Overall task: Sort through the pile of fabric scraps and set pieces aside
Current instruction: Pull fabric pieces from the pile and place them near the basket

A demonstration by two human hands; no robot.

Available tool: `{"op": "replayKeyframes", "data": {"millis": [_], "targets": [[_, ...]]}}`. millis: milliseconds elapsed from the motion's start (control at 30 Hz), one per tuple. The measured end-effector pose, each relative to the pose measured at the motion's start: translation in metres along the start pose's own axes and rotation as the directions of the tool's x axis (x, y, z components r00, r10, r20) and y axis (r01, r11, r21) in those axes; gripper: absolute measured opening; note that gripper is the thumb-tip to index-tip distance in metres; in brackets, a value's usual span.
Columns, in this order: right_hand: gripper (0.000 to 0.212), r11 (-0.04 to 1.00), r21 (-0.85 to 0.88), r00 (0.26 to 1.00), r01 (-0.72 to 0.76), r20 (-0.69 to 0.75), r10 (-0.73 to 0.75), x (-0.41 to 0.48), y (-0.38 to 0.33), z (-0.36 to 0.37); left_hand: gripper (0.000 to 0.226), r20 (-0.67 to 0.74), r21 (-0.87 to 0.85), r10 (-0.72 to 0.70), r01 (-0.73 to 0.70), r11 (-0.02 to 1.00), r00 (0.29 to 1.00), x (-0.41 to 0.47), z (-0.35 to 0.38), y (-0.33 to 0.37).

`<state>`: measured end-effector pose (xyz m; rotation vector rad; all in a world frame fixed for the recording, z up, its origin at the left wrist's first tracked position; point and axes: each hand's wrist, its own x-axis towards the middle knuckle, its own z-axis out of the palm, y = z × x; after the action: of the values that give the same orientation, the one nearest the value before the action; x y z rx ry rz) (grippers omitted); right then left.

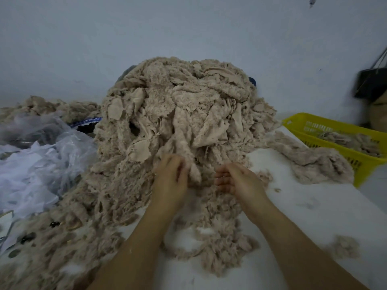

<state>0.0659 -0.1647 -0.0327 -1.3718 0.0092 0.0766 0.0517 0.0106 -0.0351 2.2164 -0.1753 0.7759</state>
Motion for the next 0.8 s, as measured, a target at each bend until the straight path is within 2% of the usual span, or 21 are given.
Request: {"op": "replayKeyframes", "data": {"millis": [67,133,233,267,333,400,433,467,500,567,633,700,733,800], "targets": [[0.036,0.999,-0.047,0.996,-0.021,0.085,0.025,-0.004,0.000,0.004,0.013,0.184,-0.016,0.192,-0.192,0.981,0.964,-0.006,0.005,0.012],[0.038,0.994,-0.105,0.986,-0.038,0.157,0.055,-0.006,0.000,0.005,0.012,0.339,-0.073,0.320,-0.314,0.947,0.885,-0.012,0.010,0.022],[0.026,0.989,-0.123,0.987,-0.082,0.128,0.098,-0.006,0.000,0.002,0.012,0.454,-0.170,0.395,-0.358,0.918,0.799,-0.018,0.017,0.028],[0.027,0.990,-0.095,0.989,-0.108,0.092,0.116,-0.005,0.000,0.001,0.013,0.493,-0.210,0.370,-0.305,0.929,0.788,-0.019,0.017,0.028],[0.027,0.991,-0.082,0.994,-0.107,0.026,0.109,-0.003,-0.001,0.001,0.017,0.579,-0.276,0.225,-0.071,0.958,0.784,-0.019,0.015,0.025],[0.026,0.972,-0.235,0.999,0.007,-0.039,-0.017,-0.003,-0.001,0.002,0.022,0.578,-0.338,0.044,0.190,0.922,0.815,-0.017,0.011,0.024],[0.027,0.928,-0.357,0.992,0.101,-0.038,-0.123,-0.004,-0.001,0.002,0.023,0.543,-0.402,-0.064,0.326,0.856,0.837,-0.016,0.010,0.023],[0.030,0.868,-0.449,0.973,0.214,0.021,-0.229,-0.007,-0.003,0.004,0.024,0.512,-0.481,-0.174,0.449,0.753,0.841,-0.014,0.008,0.022],[0.032,0.810,-0.497,0.950,0.310,0.132,-0.283,-0.013,-0.005,0.007,0.026,0.517,-0.555,-0.261,0.551,0.623,0.815,-0.011,0.007,0.020],[0.036,0.730,-0.528,0.885,0.435,0.401,-0.238,-0.021,-0.001,0.014,0.034,0.598,-0.660,-0.314,0.675,0.330,0.737,-0.005,0.005,0.017],[0.042,0.650,-0.568,0.818,0.505,0.556,-0.150,-0.022,0.011,0.020,0.032,0.619,-0.762,-0.296,0.647,-0.005,0.727,0.001,0.000,0.012],[0.051,0.627,-0.596,0.824,0.501,0.550,-0.135,-0.021,0.014,0.019,0.028,0.567,-0.824,-0.356,0.503,-0.262,0.743,0.009,-0.010,0.004],[0.054,0.665,-0.598,0.864,0.447,0.482,-0.147,-0.019,0.011,0.016,0.027,0.541,-0.838,-0.403,0.429,-0.339,0.738,0.013,-0.015,0.001],[0.048,0.829,-0.485,0.948,0.278,0.276,-0.157,-0.015,0.004,0.007,0.027,0.518,-0.851,-0.475,0.367,-0.377,0.712,0.016,-0.020,-0.002]]}}
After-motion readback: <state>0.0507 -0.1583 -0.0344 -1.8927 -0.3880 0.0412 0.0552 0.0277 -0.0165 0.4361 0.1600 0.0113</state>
